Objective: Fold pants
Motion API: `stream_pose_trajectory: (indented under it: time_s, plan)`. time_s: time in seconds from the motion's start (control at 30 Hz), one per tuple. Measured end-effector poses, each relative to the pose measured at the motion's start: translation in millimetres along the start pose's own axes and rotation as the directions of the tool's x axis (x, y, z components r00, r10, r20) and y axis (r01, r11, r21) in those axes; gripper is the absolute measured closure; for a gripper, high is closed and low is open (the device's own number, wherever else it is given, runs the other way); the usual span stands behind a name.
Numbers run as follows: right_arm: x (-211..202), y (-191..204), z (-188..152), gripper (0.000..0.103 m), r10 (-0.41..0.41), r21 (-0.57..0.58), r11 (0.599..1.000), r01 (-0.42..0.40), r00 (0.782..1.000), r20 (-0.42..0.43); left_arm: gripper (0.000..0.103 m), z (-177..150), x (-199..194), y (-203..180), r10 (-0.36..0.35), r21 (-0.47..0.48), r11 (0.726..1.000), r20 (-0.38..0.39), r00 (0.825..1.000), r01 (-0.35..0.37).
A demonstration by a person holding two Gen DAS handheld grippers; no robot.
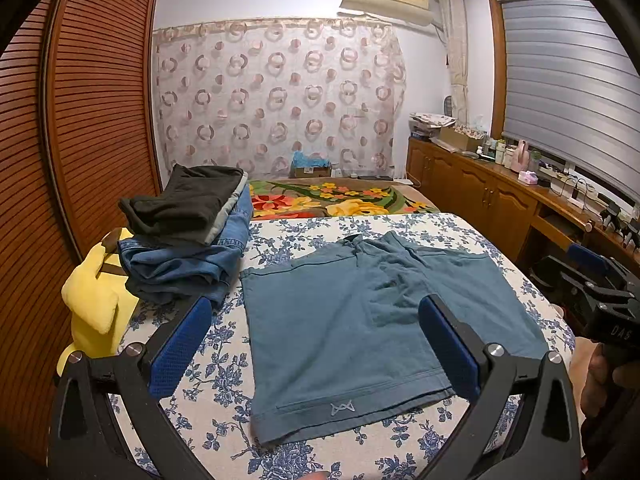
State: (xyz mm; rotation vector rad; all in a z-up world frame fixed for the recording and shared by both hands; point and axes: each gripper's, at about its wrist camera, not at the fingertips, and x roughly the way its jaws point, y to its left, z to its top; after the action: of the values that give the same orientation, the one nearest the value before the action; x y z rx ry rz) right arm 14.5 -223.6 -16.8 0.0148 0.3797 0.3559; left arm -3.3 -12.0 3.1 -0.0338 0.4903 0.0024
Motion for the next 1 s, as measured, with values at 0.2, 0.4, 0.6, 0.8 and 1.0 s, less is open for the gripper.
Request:
stream_pose_trajectory:
  time_s: [0.2,0.4,0.6,0.8,1.0]
  plan:
    - [0.4,-0.6,0.1,0.0,0.0,-0.002,1.0,0.0,1.0,0.002,0.0,3.7,-2.2,-5.5,0.0,0.001,1.0,0.003,1.0,0.0]
    - [-0.4,-1.3,-0.3,0.0,-0.001,-0.002,1.0,0.001,1.0,0.004,0.0,3.9,-2.6,-5.5,-0.001,0.002,1.0,0.003,1.0,0.001]
    - [-0.5,-1.0,-0.1,0.0,0.0,-0.003,1.0,0.0,1.0,0.004,0.0,3.2,-2.9,-5.2,-0.001,0.002,1.0,0.005,1.0,0.001]
    - [-0.7,-0.6,-0.2,0.0,-0.001,-0.003,1.0,0.001,1.0,0.005,0.0,2.7,-2.8,-5.0,-0.001,0.003,1.0,0.007,1.0,0.001]
    - [-0.8,-0.3,-0.3,0.0,-0.001,-0.002,1.0,0.001,1.0,0.004,0.0,2.4,-2.9,-4.8,-0.003,0.004,1.0,0.008,1.0,0.003]
